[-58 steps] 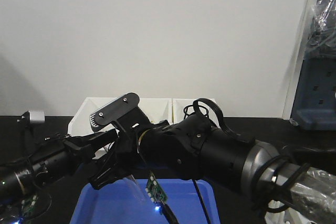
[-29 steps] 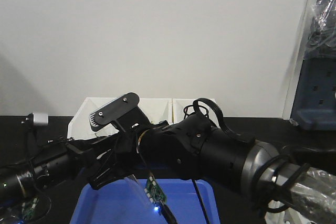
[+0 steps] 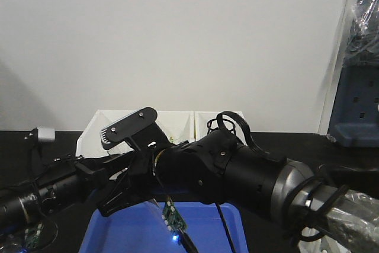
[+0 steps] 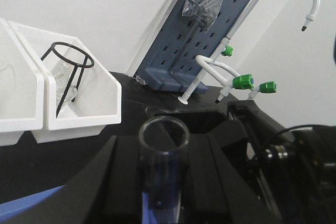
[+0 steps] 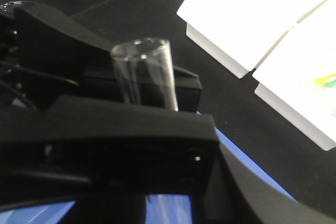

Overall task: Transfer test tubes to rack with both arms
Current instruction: 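Open the left gripper and pull the tube away with the right gripper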

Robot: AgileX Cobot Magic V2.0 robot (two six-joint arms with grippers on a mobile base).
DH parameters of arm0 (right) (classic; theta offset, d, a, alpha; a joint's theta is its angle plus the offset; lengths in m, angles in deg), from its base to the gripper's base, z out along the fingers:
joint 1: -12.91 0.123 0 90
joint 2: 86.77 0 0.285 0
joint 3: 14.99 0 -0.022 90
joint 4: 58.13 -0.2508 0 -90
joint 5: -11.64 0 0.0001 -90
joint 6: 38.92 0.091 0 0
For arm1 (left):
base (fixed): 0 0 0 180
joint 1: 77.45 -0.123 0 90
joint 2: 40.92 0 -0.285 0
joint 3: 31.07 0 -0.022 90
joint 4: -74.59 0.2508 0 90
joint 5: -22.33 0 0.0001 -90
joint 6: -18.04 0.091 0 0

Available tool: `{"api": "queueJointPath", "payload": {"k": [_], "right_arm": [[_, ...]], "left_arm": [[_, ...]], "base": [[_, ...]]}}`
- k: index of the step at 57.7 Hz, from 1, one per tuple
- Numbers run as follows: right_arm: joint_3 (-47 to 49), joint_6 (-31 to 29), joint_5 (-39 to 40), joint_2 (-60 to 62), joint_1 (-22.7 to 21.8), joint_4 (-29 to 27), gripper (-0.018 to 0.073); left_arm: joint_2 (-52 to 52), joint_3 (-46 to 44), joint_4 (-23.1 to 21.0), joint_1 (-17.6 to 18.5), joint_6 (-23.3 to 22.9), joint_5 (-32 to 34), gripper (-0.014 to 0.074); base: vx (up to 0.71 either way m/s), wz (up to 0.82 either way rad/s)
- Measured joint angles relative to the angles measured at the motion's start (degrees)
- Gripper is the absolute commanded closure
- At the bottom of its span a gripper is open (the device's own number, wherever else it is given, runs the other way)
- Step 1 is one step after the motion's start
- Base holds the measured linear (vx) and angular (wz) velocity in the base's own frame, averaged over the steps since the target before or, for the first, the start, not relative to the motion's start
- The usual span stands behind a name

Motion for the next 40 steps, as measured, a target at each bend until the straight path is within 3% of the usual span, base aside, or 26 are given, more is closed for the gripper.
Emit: {"api": "queueJointPath", "payload": {"k": [7, 24, 31, 40], "right_arm": [[0.0, 0.0, 0.0, 0.0, 0.1, 0.0, 0.0574], [0.0, 0.0, 0.0, 0.0, 0.1, 0.0, 0.0571], [0.0, 0.0, 0.0, 0.0, 0.1, 0.0, 0.0571], [0.0, 0.0, 0.0, 0.0, 0.1, 0.0, 0.0571]], "left_arm": [[0.0, 0.0, 0.0, 0.0, 0.0, 0.0, 0.0594], [0.0, 0.0, 0.0, 0.0, 0.0, 0.0, 0.0552], [0.0, 0.0, 0.0, 0.0, 0.0, 0.0, 0.0461], [0.0, 0.0, -0.1, 0.0, 0.0, 0.0, 0.0271]], "base": [[0.0, 0.0], [0.0, 0.0], [0.0, 0.0], [0.0, 0.0]]}}
